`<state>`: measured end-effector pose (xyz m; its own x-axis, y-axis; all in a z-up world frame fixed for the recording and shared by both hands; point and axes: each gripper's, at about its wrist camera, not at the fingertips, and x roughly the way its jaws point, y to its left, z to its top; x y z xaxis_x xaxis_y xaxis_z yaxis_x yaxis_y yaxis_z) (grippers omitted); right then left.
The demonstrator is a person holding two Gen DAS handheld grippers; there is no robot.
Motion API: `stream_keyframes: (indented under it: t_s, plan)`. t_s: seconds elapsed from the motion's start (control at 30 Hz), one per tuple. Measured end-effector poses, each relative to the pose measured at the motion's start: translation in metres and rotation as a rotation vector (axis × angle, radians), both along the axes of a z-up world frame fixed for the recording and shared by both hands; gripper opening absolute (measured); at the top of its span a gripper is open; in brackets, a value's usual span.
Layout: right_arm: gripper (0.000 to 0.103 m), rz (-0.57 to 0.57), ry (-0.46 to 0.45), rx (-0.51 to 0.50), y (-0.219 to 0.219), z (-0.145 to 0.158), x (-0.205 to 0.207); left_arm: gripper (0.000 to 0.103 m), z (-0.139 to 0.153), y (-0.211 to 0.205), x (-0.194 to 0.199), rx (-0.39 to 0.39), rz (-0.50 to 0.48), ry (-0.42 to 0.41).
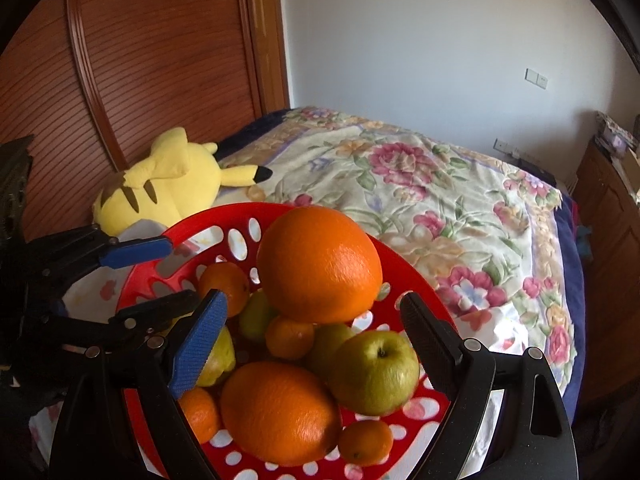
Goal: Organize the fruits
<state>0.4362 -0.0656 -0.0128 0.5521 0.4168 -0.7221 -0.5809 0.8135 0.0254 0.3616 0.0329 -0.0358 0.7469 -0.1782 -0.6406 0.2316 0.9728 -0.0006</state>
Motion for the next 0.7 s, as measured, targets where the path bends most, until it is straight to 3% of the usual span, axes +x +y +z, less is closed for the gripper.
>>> stream_keyframes:
  t_s: [0.33,0.57,0.7]
  plan:
    - [0.09,-0.067,-0.118,0.054,-0.016,0.014,-0.052,0.057,0.018,-0.001,-0.042,-0.015,0.036,-0.069]
    - [0.09,-0.126,-0.187,0.098,-0.03,0.023,-0.095,0.069,0.041,-0.001,-0.091,-0.018,0.064,-0.155]
    - [0.09,-0.15,-0.213,0.123,-0.037,0.027,-0.121,0.07,0.054,-0.003,-0.118,-0.015,0.077,-0.195]
